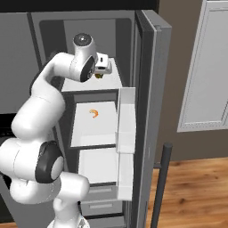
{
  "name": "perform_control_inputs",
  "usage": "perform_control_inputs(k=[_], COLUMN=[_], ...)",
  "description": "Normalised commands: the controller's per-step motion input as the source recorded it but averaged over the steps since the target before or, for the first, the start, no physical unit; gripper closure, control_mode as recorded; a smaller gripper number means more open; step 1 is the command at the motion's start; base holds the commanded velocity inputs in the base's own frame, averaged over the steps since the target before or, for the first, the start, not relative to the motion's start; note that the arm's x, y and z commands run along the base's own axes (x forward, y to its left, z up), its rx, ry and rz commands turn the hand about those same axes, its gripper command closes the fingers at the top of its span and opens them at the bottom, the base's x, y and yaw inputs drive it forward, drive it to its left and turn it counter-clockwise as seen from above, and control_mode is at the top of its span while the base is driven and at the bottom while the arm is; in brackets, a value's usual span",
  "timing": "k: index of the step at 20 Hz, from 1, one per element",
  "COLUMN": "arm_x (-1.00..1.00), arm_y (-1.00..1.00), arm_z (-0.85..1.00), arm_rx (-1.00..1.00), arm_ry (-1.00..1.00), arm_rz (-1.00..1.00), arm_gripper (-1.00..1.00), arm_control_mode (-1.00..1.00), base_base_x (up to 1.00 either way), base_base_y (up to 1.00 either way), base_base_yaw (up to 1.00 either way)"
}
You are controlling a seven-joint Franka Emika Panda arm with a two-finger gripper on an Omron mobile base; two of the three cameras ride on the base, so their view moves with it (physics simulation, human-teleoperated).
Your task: Transport the chicken drumstick and sweet potato to the fridge. Place the chicken drumstick on the rack containing meat and place the sweet potato on the rack containing the vegetable, ensuring meats and vegetables are on different racks.
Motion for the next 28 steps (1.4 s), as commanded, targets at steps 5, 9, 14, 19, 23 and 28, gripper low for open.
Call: perform_control_inputs(k=[5, 9, 14, 19, 23, 28], arm_x=[-1.00, -1.00, -1.00, -1.00, -1.00, -1.00], arm_y=[0.09, 0.00, 0.01, 0.17, 0.34, 0.03], arm_z=[0.00, 0.00, 0.00, 0.00, 0.00, 0.12], arm_rx=[0.00, 0.00, 0.00, 0.00, 0.00, 0.00], arm_ry=[0.00, 0.00, 0.00, 0.00, -0.01, 0.00], arm_rz=[0.00, 0.00, -0.01, -0.05, -0.10, -0.14], arm_gripper=[-1.00, -1.00, -1.00, -1.00, -1.00, -1.00], arm_control_mode=[-1.00, -1.00, -1.00, -1.00, -1.00, -1.00], base_base_x=[0.00, 0.00, 0.00, 0.00, 0.00, 0.00], base_base_y=[0.00, 0.00, 0.00, 0.00, 0.00, 0.00], base_base_yaw=[0.00, 0.00, 0.00, 0.00, 0.00, 0.00])
